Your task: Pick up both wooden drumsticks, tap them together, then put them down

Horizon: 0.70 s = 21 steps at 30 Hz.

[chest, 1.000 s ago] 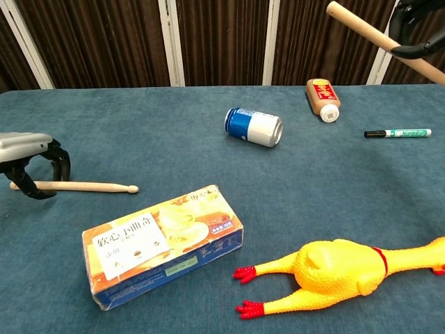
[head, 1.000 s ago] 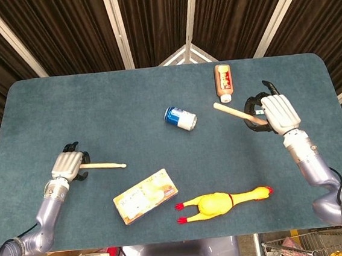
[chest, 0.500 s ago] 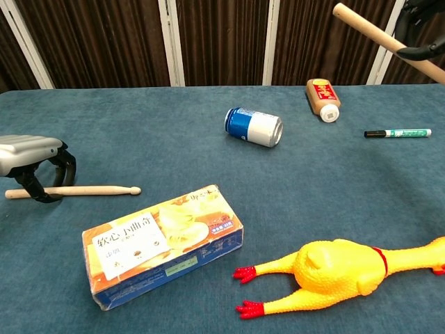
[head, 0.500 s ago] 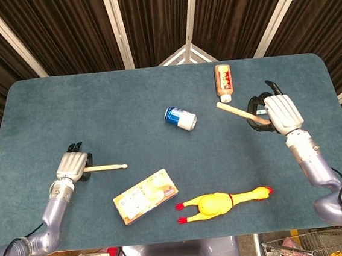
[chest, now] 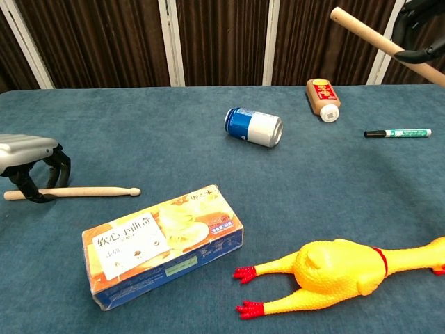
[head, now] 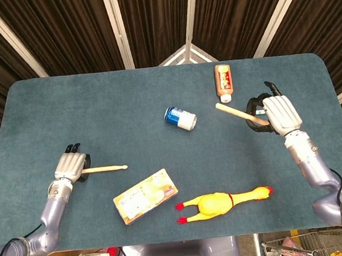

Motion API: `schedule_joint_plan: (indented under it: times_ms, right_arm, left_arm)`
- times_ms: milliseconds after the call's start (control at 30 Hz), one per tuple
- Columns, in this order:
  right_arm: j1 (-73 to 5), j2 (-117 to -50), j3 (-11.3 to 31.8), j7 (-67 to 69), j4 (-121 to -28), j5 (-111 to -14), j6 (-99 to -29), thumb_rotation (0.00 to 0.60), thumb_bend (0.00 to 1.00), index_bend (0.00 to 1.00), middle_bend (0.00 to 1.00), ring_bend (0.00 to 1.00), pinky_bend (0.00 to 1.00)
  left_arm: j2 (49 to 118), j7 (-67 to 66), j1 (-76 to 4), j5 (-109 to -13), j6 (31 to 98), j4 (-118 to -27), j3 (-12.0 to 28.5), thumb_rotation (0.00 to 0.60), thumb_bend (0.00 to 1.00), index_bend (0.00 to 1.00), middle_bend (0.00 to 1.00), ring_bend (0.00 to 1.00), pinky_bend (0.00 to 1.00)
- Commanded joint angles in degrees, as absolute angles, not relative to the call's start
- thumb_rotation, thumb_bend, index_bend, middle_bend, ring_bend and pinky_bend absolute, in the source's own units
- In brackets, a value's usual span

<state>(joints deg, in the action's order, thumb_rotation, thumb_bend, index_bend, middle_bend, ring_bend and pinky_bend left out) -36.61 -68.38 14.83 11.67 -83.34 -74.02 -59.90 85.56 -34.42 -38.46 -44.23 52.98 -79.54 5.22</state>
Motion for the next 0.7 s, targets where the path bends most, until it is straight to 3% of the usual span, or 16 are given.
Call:
schedule_joint_plan:
  times_ms: [33, 700]
  right_arm:
    - [-36.6, -68.5, 14.9, 11.4, -83.4, -73.9, -60.0, 0.6, 0.5, 0.66, 0.64, 0.38, 0.01]
    - [-35.7, -68.5, 14.9, 9.5, -84.7, -73.3, -61.0, 0.6, 0.5, 0.66, 0.65, 0.39, 0.01]
  left_arm:
    - [85.2, -34.9, -38.6, -43.8, 53.2, -79.7, 5.0, 0.6, 0.44, 0.5, 0.51, 0.05, 0.0]
    - [85.4, -36.8, -39.4, -42.9, 54.0, -80.1, 3.9, 0.6, 0.44, 0.52, 0.52, 0.05, 0.0]
